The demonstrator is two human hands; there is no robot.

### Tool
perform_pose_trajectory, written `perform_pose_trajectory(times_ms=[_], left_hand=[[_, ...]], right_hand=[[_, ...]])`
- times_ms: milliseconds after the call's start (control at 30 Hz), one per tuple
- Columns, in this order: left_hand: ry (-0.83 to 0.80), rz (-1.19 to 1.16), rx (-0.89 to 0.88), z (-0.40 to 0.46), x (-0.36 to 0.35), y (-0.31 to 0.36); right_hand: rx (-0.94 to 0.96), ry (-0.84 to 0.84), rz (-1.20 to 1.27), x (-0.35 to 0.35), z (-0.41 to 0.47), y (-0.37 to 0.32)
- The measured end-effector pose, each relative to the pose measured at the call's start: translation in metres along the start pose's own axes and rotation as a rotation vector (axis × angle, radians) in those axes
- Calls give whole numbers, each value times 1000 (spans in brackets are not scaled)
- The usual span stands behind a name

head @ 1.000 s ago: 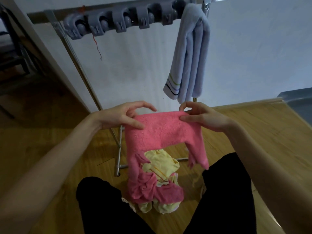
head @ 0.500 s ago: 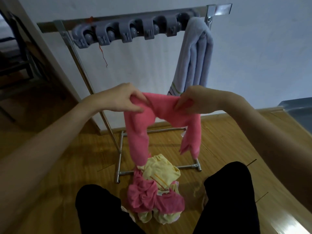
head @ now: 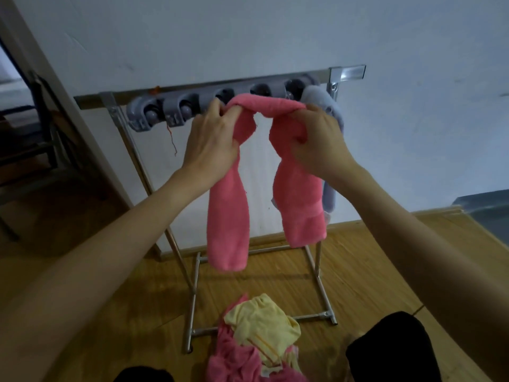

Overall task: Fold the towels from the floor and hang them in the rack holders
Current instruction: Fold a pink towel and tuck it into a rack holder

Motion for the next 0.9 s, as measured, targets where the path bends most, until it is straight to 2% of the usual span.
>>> perform_pose_trajectory(times_ms=[133,267,567,900], left_hand=[[12,93,-40,27,-1,1],[-11,154,-67,50,-8,3],[-38,255,-152,81,-37,6],[-165,316,-234,76,-68,4]], right_hand=[[-145,74,-63,-5,22,4],[-249,115,60,-15,36,7],[-274,112,245,-49,52,25],[-263,120,230,-79,48,59]])
Point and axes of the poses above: each hand's wrist, its own z-axis towards the middle knuckle, its own x-axis out of the back of the hand, y = z × x, the point moved 2 cm from there along z, towards the middle knuckle, and after that the axes turned 11 degrees about -x, right-handed, at the moved point
